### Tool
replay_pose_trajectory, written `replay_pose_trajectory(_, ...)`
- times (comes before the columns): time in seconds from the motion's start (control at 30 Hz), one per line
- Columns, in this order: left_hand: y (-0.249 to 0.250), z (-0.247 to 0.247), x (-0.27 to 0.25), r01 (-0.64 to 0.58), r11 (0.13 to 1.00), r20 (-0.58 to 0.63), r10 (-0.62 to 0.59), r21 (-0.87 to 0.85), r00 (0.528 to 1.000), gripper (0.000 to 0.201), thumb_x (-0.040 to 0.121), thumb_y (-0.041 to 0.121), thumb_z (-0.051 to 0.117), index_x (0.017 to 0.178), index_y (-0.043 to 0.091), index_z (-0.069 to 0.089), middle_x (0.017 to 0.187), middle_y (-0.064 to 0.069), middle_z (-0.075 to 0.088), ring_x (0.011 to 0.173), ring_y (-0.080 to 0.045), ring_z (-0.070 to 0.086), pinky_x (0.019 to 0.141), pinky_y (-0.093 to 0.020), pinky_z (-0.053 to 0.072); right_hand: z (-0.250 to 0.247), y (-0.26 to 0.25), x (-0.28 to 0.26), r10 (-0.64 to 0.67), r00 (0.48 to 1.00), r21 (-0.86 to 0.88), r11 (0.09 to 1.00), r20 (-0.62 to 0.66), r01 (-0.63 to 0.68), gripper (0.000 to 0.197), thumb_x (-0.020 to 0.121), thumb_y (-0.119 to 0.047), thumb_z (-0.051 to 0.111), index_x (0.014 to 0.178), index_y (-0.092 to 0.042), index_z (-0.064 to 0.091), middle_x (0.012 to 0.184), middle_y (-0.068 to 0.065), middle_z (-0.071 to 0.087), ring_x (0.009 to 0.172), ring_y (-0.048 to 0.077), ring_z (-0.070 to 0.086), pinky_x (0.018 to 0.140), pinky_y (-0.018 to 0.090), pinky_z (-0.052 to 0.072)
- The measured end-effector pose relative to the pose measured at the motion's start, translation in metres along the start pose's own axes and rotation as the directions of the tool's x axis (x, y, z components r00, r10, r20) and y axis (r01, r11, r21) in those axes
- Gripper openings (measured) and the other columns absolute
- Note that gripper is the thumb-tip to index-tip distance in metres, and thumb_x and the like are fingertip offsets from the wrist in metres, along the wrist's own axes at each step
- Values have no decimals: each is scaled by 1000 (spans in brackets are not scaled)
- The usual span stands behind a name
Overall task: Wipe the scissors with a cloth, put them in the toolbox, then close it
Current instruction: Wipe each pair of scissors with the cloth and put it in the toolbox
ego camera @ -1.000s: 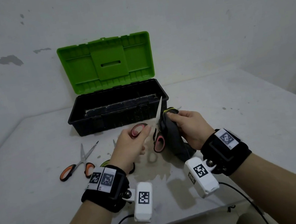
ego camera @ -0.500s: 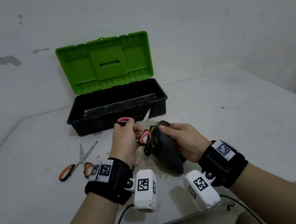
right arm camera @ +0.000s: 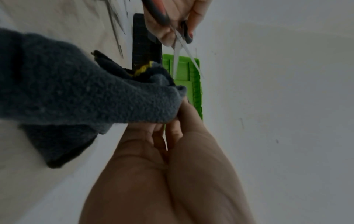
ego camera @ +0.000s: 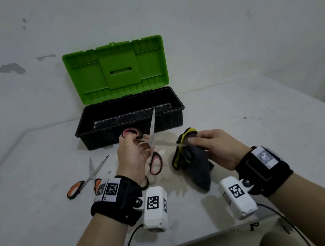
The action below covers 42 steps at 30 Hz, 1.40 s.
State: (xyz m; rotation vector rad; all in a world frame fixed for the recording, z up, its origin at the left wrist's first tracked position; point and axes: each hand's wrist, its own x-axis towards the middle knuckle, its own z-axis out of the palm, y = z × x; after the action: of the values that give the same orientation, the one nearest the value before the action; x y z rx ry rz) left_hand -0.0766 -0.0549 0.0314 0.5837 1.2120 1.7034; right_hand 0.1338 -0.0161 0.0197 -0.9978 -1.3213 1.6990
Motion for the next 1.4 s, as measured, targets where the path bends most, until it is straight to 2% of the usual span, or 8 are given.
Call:
replay_pose_trajectory(0.3, -11, -1, -1, 23, 996, 95, -31, 86, 995, 19, 107, 27, 41, 97, 14, 51, 82, -5, 63, 61, -17, 58, 57, -31, 44, -6, -14, 8, 12, 1000, -95, 995, 10, -11, 31, 92, -13, 65, 62, -15, 67, 81, 10, 62, 71, 15, 60, 65, 24, 50)
replay_pose_trajectory(0.4, -14, -2, -2, 26, 990, 151, -47, 136, 987, 22, 107, 28, 43, 100, 14, 59, 94, -6, 60, 69, -19, 57, 68, -32, 47, -1, -14, 11, 44, 999, -118, 992, 8, -43, 15, 91, -16, 66, 88, -1, 70, 86, 13, 63, 73, 17, 58, 65, 24, 49)
replay_pose_trajectory(0.47, -13, -3, -2, 21, 987, 154, -45, 158, 987, 21, 106, 26, 44, 101, 15, 61, 95, -4, 60, 70, -19, 57, 69, -31, 48, -1, -11, 13, 68, 998, -120, 990, -1, -67, 26, 91, -16, 66, 103, 7, 68, 89, 14, 64, 74, 17, 60, 64, 24, 50)
replay_pose_trajectory(0.63, -11, -11, 3, -35, 965, 149, -5, 259, 989, 23, 106, 15, 42, 98, 12, 64, 95, -11, 64, 81, -17, 63, 71, -29, 49, -13, -20, 13, 123, 992, -132, 984, -1, -122, 13, 91, -13, 66, 80, -5, 71, 68, 5, 67, 57, 11, 61, 52, 20, 51)
replay_pose_trajectory(0.93, -15, -15, 9, -22, 970, 154, -17, 243, 988, 20, 103, 12, 51, 99, 1, 68, 76, -9, 70, 71, -14, 69, 72, -23, 57, -40, -45, 12, 213, 977, -158, 964, -8, -211, 19, 89, -9, 66, 99, 6, 69, 75, 16, 70, 58, 22, 66, 55, 27, 56)
replay_pose_trajectory(1.13, -15, -14, 7, 71, 988, 141, -90, 135, 986, 20, 102, 13, 53, 96, 2, 68, 70, -6, 69, 67, -13, 69, 68, -22, 57, -37, -38, 12, 85, 996, -138, 987, 2, -84, 13, 91, -8, 63, 82, -1, 67, 62, 7, 66, 50, 13, 61, 47, 21, 49)
replay_pose_trajectory(1.27, -20, -7, 1, 83, 988, 166, -104, 132, 981, 20, 103, 12, 52, 94, 4, 67, 70, -6, 66, 64, -12, 69, 65, -20, 57, -6, -16, 14, -1, 998, -92, 996, 59, 7, 22, 93, -9, 62, 75, -12, 74, 68, 3, 67, 60, 11, 62, 55, 20, 51)
replay_pose_trajectory(1.4, -24, -2, -3, 57, 985, 190, -88, 165, 978, 19, 102, 15, 53, 96, 6, 69, 70, -4, 67, 69, -12, 69, 69, -22, 56, 13, 1, 17, -5, 1000, 8, 1000, 19, 5, 12, 93, -8, 62, 88, -4, 72, 70, 4, 68, 62, 9, 64, 59, 18, 52)
